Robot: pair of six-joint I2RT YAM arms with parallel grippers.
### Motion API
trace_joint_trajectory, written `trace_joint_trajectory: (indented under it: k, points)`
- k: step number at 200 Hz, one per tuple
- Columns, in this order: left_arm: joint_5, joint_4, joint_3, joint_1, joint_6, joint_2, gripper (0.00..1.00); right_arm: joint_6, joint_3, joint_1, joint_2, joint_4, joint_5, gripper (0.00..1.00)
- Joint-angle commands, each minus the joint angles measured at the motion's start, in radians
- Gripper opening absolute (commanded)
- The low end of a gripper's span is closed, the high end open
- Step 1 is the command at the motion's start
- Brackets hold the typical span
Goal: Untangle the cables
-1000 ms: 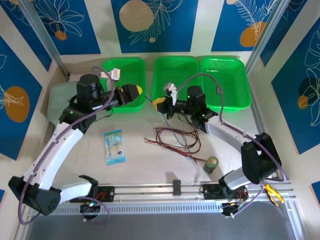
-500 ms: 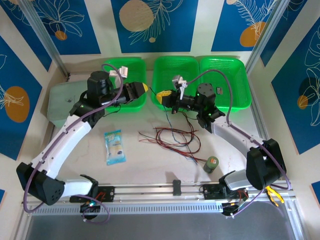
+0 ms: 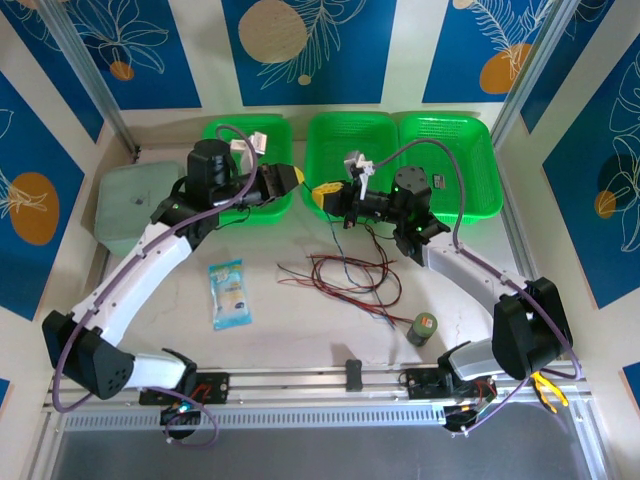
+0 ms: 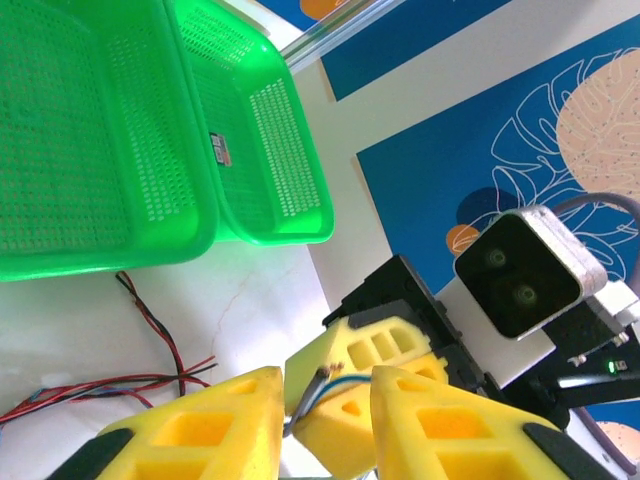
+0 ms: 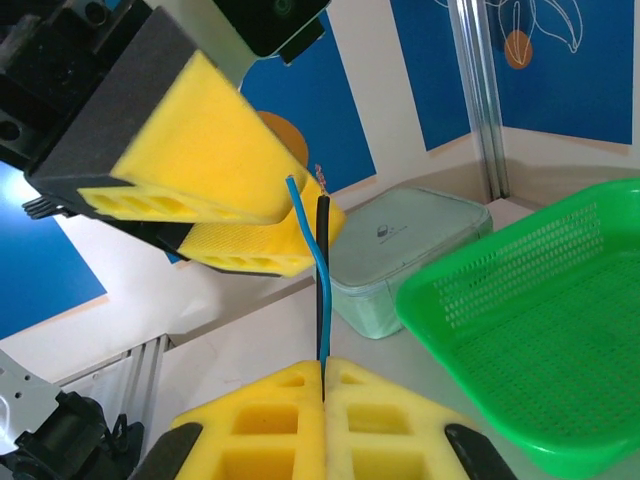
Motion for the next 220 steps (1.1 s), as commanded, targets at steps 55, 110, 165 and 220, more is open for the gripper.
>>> trace_joint_trajectory:
  k: [55,110,165,220]
  points:
    - [0.009,0.039,0.015,-0.008,-0.005,0.017,0.1,0.023,0.035,0.016,0.001,0.013,-0.039,0.0]
    - [-0.032,0.053,-0.023,-0.008,0.012,-0.036,0.0,0.022,0.006,-0.006,-0.043,0.008,0.011,0.51]
    - [-0.003,0.065,-0.018,-0.008,-0.001,-0.02,0.0,0.037,0.043,-0.024,-0.04,-0.028,-0.032,0.49]
    - [0.019,0.059,-0.005,-0.008,0.003,-0.022,0.0,0.069,0.099,-0.077,-0.004,-0.119,-0.067,0.49]
